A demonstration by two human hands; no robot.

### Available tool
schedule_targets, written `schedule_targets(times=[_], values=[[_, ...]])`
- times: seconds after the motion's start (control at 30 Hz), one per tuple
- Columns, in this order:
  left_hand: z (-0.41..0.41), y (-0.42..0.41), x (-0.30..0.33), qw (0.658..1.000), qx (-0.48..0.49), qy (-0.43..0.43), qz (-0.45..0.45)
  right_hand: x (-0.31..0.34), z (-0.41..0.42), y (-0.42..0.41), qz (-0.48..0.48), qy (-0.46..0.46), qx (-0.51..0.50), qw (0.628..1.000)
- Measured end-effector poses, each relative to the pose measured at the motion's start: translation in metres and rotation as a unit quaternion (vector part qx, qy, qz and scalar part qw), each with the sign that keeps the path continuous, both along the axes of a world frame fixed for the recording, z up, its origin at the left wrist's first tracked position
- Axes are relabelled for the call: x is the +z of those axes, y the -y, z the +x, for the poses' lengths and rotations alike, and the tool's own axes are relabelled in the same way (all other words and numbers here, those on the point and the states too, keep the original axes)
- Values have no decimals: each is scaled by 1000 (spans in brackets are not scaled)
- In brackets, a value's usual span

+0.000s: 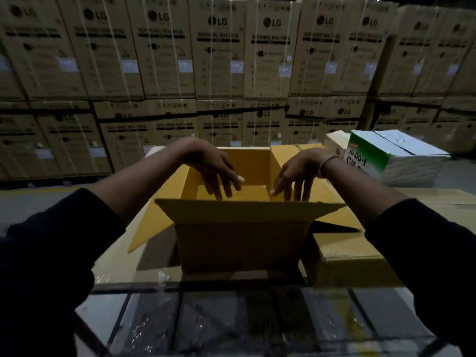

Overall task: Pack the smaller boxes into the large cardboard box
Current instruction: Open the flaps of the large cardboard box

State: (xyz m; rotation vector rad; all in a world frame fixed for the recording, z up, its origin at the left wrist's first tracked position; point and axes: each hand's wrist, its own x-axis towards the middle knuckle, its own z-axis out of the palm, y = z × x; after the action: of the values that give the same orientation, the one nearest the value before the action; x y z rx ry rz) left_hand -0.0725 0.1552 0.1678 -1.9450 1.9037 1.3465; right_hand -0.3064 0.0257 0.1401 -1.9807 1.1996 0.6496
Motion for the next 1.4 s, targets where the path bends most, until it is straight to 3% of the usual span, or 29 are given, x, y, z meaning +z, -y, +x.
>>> schedule_targets(times=[0.17,0.3,0.47,1.1,1.27,1.4], values=[[-31,-7,-98,967,-22,227,-111,-79,-16,-33,-174,10,45,984],[-38,-18,-173,966,43,197,-161,-142,-34,-50,-236,44,43,970],[-32,-25,-210,932,47,247,-261,-185,-47,-61,-378,43,91,920],[-1,-73,-219,928,50,242,-278,-196,-22,-95,-373,75,107,919],[-7,-65,-220,940,82,230,-240,-193,-22,-96,-350,79,95,928],[-18,-40,-215,953,86,190,-221,-180,-25,-89,-277,185,28,942]])
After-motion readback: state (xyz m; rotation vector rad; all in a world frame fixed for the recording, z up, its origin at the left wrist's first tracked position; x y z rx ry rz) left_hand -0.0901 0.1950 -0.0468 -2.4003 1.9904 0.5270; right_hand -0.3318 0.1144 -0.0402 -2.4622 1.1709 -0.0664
